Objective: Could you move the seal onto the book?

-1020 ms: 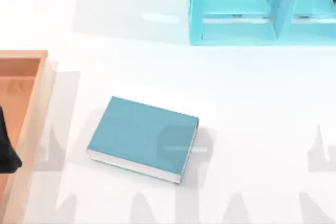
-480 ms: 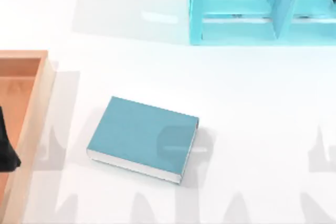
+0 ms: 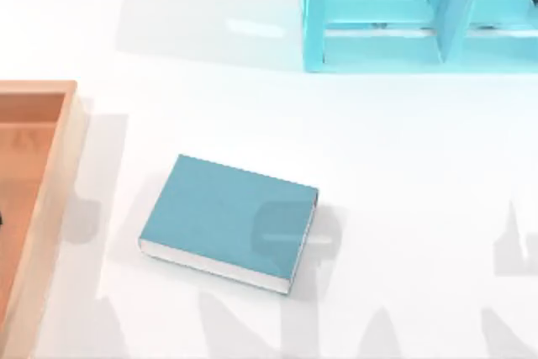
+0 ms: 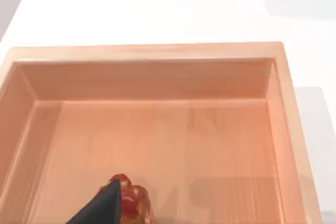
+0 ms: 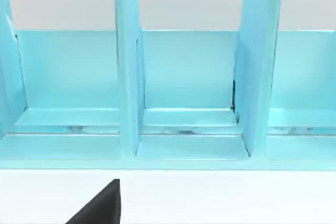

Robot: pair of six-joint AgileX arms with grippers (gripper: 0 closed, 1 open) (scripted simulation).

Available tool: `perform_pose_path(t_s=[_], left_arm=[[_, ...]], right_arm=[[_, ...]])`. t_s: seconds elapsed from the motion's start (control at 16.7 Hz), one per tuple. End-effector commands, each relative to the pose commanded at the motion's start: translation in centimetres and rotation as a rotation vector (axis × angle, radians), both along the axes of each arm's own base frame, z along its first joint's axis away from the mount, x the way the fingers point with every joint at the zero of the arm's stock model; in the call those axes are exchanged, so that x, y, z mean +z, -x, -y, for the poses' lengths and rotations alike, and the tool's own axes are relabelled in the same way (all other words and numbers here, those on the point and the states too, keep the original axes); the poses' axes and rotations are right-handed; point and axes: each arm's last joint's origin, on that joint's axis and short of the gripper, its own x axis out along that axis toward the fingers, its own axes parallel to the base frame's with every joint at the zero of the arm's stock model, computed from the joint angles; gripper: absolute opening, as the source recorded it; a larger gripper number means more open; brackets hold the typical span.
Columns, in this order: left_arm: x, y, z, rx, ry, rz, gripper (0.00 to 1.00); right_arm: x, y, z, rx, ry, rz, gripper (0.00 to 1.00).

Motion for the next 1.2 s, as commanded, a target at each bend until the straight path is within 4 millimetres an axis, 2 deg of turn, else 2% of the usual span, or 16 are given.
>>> perform_pose_path(t_s=[0.18,0.36,0.54,0.72,0.96,1.2], left_arm=[[2.2,-3.8,-1.2,0.024,-0.009,-0.273,1.00],[3.1,-8.5,-3.0,0.034,-0.001,-0.547,1.00],[2.5,-13.2,-5.0,0.028,0.021,-0.785,1.00],[1.1,-17.0,-6.8,0.013,0.048,-0.960,1.00],[-0.3,-19.8,-8.4,-0.006,0.072,-1.079,1.00],[-0.5,-20.2,-8.6,-0.009,0.076,-1.093,1.00]], right_arm=[[0.0,0.0,0.0,0.000,0.000,0.000,1.00],[0.0,0.0,0.0,0.000,0.000,0.000,1.00],[0.0,0.0,0.0,0.000,0.000,0.000,1.00],[0.0,0.0,0.0,0.000,0.000,0.000,1.00],[0.0,0.0,0.0,0.000,0.000,0.000,1.00],[0.0,0.0,0.0,0.000,0.000,0.000,1.00]])
